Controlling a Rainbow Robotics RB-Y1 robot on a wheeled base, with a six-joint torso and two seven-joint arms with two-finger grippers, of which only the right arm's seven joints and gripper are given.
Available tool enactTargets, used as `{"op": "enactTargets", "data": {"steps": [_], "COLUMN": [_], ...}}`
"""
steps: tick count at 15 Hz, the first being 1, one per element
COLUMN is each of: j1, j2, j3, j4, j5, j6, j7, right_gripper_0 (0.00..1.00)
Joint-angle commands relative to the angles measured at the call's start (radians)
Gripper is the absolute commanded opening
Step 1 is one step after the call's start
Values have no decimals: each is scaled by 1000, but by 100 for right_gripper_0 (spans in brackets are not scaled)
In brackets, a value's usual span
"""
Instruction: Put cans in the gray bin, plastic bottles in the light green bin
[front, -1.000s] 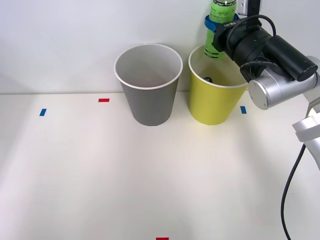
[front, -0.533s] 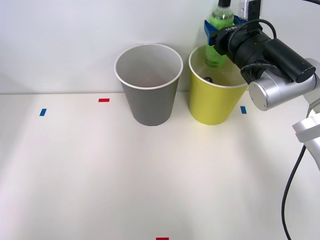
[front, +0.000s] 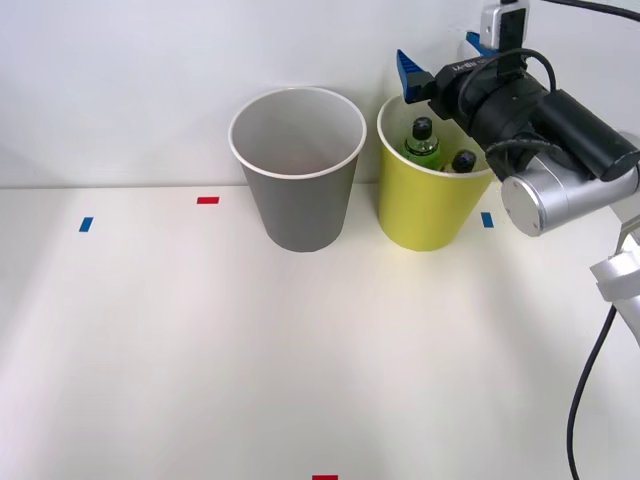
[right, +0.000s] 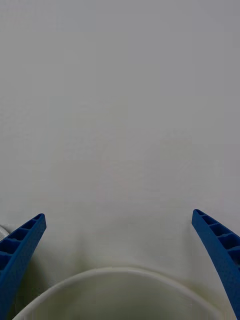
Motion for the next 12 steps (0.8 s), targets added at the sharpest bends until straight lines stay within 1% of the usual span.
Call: {"op": "enactTargets", "data": {"steps": [1,3,4,6,9,11,12], "j1": [254,432,499,636,855,964,1004], "j2": [1,2,8,50,185,226,232], "j3": [-63,-98,-109,-118,-98,-72,-58], "j4": [-276,-446,-504,-593,-609,-609,-609], "j5": [43,74,74,91,149,168,166], "j6": [-1,-1,-3,-13,-145,-204,-225], "j7": [4,-7,-9,-10,-4,-6,-4], "right_gripper_0": [100,100,100,100,100,100,100]}}
